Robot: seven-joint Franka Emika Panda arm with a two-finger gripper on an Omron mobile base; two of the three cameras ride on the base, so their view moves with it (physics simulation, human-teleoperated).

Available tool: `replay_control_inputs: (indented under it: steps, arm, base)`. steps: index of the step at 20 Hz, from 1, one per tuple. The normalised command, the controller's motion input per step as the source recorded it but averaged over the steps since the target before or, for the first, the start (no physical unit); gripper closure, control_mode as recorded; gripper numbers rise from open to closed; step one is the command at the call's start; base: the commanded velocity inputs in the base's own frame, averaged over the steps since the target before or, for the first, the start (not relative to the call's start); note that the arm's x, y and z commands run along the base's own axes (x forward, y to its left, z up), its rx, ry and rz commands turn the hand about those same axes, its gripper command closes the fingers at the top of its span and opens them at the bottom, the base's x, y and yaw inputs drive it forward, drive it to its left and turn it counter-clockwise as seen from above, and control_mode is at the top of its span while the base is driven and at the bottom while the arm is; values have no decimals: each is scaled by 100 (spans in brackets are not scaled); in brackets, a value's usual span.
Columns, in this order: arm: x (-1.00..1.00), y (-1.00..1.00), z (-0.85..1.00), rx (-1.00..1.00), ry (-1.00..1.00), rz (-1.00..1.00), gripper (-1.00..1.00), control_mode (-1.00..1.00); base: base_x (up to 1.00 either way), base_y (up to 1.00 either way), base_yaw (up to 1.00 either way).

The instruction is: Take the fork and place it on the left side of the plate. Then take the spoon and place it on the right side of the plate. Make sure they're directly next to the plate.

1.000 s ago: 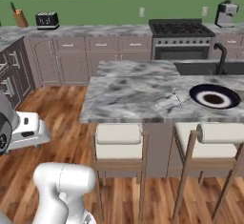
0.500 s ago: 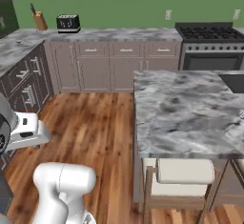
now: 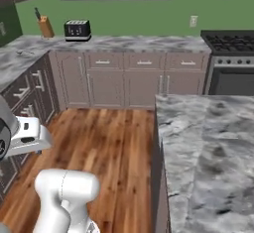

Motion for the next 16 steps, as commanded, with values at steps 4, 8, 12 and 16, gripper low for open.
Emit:
replay_control_inputs:
  steps: [4,8,12,16]
  arm:
    - [0,0,0,0,0,0,-100,100]
    - [0,0,0,0,0,0,-100,100]
    - [0,0,0,0,0,0,-100,100]
    - [0,0,0,0,0,0,-100,100]
  base:
    - [100,39,15]
    - [100,36,18]
    - [100,32,21]
    - [100,27,27]
